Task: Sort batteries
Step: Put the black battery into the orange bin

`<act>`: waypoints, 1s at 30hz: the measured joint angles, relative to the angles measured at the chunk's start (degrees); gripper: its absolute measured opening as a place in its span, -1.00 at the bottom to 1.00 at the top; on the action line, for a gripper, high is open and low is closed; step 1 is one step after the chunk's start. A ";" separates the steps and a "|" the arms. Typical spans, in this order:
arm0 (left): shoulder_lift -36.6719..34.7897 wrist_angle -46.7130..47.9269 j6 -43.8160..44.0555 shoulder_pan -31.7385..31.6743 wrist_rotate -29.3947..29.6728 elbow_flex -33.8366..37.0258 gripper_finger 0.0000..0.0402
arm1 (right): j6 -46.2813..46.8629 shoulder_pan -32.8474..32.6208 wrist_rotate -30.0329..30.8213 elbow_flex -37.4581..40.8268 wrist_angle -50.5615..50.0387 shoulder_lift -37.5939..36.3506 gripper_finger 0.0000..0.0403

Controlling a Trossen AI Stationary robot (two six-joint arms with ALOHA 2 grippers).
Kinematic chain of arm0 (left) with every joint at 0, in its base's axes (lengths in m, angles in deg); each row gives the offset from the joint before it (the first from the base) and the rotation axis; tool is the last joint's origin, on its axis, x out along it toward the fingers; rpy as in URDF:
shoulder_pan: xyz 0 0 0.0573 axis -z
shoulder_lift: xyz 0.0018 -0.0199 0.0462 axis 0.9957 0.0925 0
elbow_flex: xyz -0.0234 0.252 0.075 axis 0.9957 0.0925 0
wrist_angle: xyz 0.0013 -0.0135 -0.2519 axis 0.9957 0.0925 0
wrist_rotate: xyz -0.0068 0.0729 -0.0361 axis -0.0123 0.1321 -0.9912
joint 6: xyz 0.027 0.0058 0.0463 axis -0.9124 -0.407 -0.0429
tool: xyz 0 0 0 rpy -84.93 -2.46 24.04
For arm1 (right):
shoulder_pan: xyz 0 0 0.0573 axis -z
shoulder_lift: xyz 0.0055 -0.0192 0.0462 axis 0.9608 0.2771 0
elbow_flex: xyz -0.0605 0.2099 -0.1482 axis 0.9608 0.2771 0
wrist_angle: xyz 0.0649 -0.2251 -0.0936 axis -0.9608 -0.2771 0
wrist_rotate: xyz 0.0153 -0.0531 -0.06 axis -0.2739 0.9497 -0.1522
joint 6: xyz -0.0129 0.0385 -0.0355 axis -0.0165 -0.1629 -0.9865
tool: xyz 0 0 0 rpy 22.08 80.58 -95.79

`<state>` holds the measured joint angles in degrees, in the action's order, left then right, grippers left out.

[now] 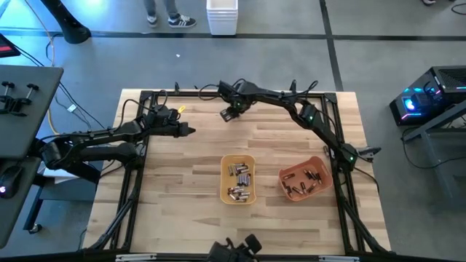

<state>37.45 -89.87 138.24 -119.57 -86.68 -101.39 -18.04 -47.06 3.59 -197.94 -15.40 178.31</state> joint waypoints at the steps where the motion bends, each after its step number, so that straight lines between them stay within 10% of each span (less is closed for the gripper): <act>1: 0.00 -0.02 -0.04 0.00 -0.02 -0.01 -1.00 | -0.24 0.04 0.13 -0.27 0.09 -0.02 -0.31; 8: 0.00 0.01 -1.02 0.01 -0.69 0.00 -1.00 | -0.07 2.11 -2.70 -0.37 0.79 -0.04 -0.61; 23: 0.00 0.16 -1.95 0.04 -3.64 0.00 -1.00 | 2.65 3.36 -7.36 -0.37 -1.01 -0.04 -0.22; 30: 0.00 0.16 -2.16 0.04 -3.65 0.00 -1.00 | 3.71 4.73 -11.37 -0.35 -0.12 0.06 -0.48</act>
<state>37.45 -89.72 136.08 -119.52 -90.33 -101.39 -14.33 -42.33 -7.78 -198.30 -15.52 178.37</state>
